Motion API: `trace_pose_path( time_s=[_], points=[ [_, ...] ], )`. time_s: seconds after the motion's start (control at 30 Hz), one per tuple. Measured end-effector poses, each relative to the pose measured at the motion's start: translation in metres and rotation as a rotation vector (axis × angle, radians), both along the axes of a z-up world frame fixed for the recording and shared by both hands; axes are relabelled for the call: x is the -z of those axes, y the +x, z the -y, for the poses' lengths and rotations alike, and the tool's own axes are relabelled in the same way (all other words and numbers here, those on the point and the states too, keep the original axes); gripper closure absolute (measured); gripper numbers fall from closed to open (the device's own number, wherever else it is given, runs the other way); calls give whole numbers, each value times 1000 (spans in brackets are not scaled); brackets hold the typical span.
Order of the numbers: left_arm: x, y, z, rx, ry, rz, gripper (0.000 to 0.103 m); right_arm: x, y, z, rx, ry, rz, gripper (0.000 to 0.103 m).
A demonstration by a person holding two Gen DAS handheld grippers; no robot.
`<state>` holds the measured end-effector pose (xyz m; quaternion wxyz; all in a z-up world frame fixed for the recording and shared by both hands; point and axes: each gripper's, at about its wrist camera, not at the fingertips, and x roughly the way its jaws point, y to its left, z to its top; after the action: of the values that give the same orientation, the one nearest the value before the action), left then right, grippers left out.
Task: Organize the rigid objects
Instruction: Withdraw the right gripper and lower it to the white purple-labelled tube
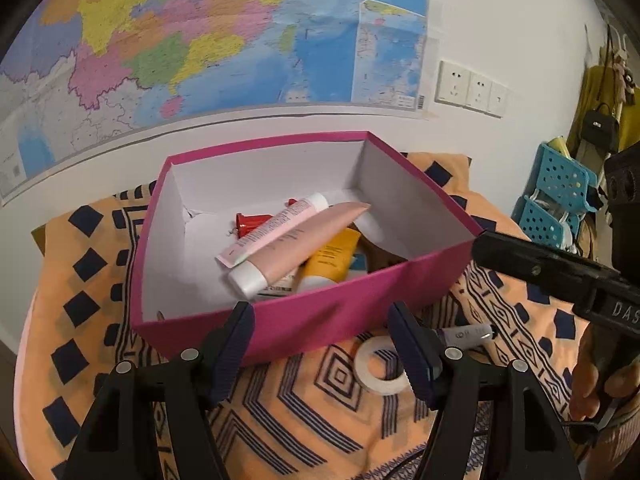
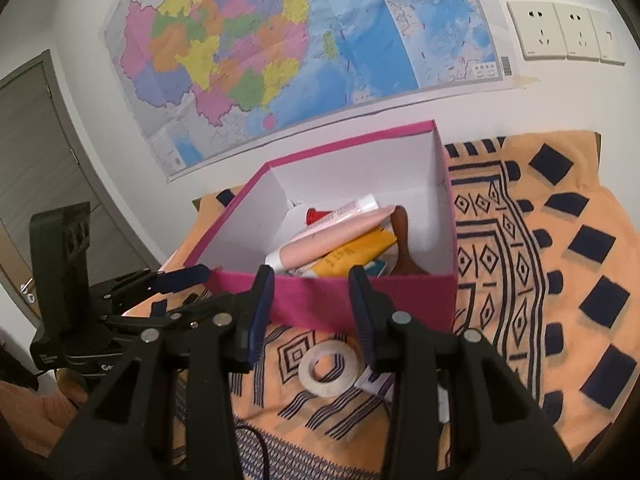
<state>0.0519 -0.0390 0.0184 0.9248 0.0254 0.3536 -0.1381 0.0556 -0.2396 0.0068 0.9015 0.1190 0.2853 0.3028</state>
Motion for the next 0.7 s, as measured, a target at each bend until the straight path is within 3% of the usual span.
trace_pose_path(
  time_s=[0.33,0.43,0.5,0.7],
  points=[
    [14,-16,12,15,25,-12,26,14,-16,-1,-13,-1,-33,62],
    [20,-17,18,20,36,-24,18,20,-21,1,-12,-10,-48,60],
    [25,-17,20,25,36,-38,17,26,-24,4,-2,-14,-61,55],
    [42,-13,35,79,48,-82,17,51,-24,33,91,-17,-135,54]
  ],
)
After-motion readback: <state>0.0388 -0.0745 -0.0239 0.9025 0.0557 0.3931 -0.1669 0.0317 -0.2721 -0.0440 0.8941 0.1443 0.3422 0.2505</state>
